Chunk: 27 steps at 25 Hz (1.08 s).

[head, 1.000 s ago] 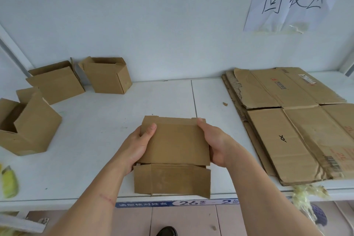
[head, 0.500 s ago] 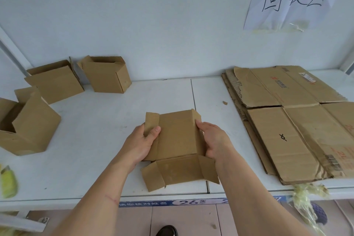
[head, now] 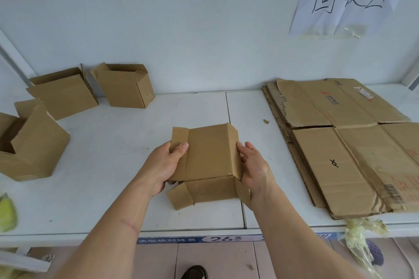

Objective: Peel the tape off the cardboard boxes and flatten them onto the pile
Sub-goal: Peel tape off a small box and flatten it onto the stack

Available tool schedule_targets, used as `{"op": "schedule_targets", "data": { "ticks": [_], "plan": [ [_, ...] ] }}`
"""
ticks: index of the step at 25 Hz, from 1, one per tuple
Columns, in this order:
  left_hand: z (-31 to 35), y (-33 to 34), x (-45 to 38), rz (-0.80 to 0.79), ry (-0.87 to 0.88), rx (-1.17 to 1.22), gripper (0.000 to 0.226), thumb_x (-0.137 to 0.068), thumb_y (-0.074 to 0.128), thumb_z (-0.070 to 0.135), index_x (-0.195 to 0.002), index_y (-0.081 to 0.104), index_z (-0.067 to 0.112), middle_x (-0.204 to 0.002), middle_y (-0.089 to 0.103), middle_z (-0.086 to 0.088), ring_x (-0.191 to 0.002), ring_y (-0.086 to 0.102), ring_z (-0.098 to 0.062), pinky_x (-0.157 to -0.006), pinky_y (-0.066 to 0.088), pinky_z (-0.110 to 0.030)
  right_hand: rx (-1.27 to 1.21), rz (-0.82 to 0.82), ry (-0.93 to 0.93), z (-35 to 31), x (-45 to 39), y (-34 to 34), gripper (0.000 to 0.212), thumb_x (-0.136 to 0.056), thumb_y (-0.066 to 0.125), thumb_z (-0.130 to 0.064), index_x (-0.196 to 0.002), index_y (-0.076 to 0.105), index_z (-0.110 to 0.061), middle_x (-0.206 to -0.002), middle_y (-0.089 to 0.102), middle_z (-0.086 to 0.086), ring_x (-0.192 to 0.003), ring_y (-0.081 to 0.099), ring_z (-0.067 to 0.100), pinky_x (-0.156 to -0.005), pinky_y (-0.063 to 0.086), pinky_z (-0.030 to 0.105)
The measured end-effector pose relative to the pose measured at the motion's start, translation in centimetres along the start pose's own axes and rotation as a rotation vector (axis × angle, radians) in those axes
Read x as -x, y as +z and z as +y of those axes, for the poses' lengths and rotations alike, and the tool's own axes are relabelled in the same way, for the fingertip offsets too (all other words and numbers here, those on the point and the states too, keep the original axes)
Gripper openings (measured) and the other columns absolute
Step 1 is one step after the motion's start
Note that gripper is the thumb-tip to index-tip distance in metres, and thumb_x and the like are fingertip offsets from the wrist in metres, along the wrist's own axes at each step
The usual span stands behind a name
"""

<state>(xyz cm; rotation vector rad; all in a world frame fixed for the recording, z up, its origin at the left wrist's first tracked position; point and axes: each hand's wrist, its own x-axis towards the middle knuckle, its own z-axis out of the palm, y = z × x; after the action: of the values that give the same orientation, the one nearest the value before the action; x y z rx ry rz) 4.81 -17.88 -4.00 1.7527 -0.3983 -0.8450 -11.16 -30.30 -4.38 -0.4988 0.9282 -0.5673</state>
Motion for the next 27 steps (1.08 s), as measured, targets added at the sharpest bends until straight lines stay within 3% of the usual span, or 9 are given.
{"op": "schedule_targets", "data": {
  "ticks": [4, 9, 13, 15, 18, 20, 22, 24, 27],
  "plan": [
    [0.3, -0.3, -0.6, 0.024, -0.02, -0.03, 0.029, -0.091, 0.063, 0.046, -0.102, 0.067, 0.019, -0.098, 0.074, -0.003, -0.094, 0.069, -0.027, -0.083, 0.053, -0.046, 0.02, -0.087, -0.017, 0.1, -0.4, -0.7, 0.065, -0.093, 0.065, -0.018, -0.146, 0.036, -0.041, -0.137, 0.057, -0.005, -0.112, 0.065, 0.022, -0.087, 0.057, 0.045],
    [-0.6, 0.4, -2.4, 0.292, 0.27, -0.445, 0.041, -0.095, 0.05, 0.051, -0.113, 0.063, 0.017, -0.107, 0.066, 0.003, -0.101, 0.058, -0.019, -0.082, 0.045, -0.033, 0.243, -0.171, -0.111, 0.2, -0.3, -1.1, 0.076, -0.094, 0.065, -0.024, -0.152, 0.02, -0.043, -0.15, 0.04, -0.017, -0.119, 0.059, 0.018, -0.088, 0.057, 0.046],
    [-1.9, 1.4, -4.4, 0.416, 0.32, -0.532, 0.044, -0.1, 0.045, 0.046, -0.131, 0.053, 0.017, -0.109, 0.066, -0.006, -0.099, 0.059, -0.027, -0.078, 0.043, -0.033, 0.584, -0.078, -0.284, 0.1, -0.7, -1.4, 0.076, -0.095, 0.063, -0.035, -0.154, 0.015, -0.042, -0.154, 0.033, -0.019, -0.132, 0.047, 0.016, -0.107, 0.042, 0.044],
    [-2.7, 2.1, -4.9, 0.488, 0.278, -0.705, 0.044, -0.101, 0.041, 0.045, -0.135, 0.05, 0.018, -0.108, 0.068, -0.008, -0.099, 0.061, -0.032, -0.075, 0.044, -0.034, 0.717, -0.071, -0.288, -0.2, -0.6, -1.2, 0.071, -0.094, 0.057, -0.05, -0.154, 0.021, -0.037, -0.155, 0.035, -0.015, -0.138, 0.039, 0.015, -0.107, 0.033, 0.033],
    [-3.5, 2.8, -5.2, 0.548, 0.333, -0.99, 0.041, -0.1, 0.045, 0.037, -0.136, 0.048, 0.017, -0.114, 0.063, -0.011, -0.1, 0.059, -0.033, -0.074, 0.046, -0.039, 1.08, -0.031, -0.414, 0.1, -0.7, -0.9, 0.074, -0.092, 0.056, -0.054, -0.154, 0.025, -0.029, -0.155, 0.035, -0.008, -0.139, 0.037, 0.015, -0.107, 0.033, 0.033],
    [-4.1, 2.8, -5.8, 0.509, 0.527, -1.092, 0.04, -0.097, 0.051, 0.031, -0.135, 0.052, 0.02, -0.131, 0.052, -0.011, -0.112, 0.052, -0.032, -0.086, 0.046, -0.045, 1.533, 0.089, -0.583, 1.1, -1.0, -1.1, 0.065, -0.097, 0.049, -0.05, -0.153, 0.026, -0.025, -0.157, 0.029, -0.006, -0.141, 0.033, 0.017, -0.11, 0.031, 0.035],
    [-4.1, 2.5, -6.7, 0.358, 0.546, -1.155, 0.039, -0.1, 0.04, 0.04, -0.133, 0.054, 0.026, -0.142, 0.044, 0.0, -0.127, 0.04, -0.024, -0.103, 0.036, -0.042, 1.867, 0.182, -0.651, 2.4, -1.7, -0.8, 0.058, -0.102, 0.032, -0.047, -0.153, 0.025, -0.02, -0.163, 0.013, 0.0, -0.149, 0.012, 0.021, -0.118, 0.016, 0.04],
    [-3.8, 2.8, -7.2, 0.268, 0.444, -1.178, 0.049, -0.099, 0.029, 0.053, -0.135, 0.05, 0.028, -0.145, 0.039, 0.005, -0.133, 0.033, -0.019, -0.111, 0.029, -0.039, 1.978, 0.179, -0.615, 3.3, -2.6, 0.2, 0.062, -0.102, 0.02, -0.043, -0.155, 0.017, -0.011, -0.165, -0.002, 0.006, -0.151, -0.008, 0.023, -0.122, 0.003, 0.043],
    [-3.6, 3.3, -7.5, 0.274, 0.389, -1.195, 0.057, -0.096, 0.024, 0.06, -0.138, 0.042, 0.026, -0.148, 0.031, 0.002, -0.136, 0.027, -0.021, -0.115, 0.022, -0.04, 2.007, 0.089, -0.585, 4.1, -4.0, 1.5, 0.068, -0.101, 0.013, -0.051, -0.157, 0.003, -0.014, -0.165, -0.011, 0.005, -0.15, -0.015, 0.02, -0.122, -0.003, 0.044]
  ]
}}
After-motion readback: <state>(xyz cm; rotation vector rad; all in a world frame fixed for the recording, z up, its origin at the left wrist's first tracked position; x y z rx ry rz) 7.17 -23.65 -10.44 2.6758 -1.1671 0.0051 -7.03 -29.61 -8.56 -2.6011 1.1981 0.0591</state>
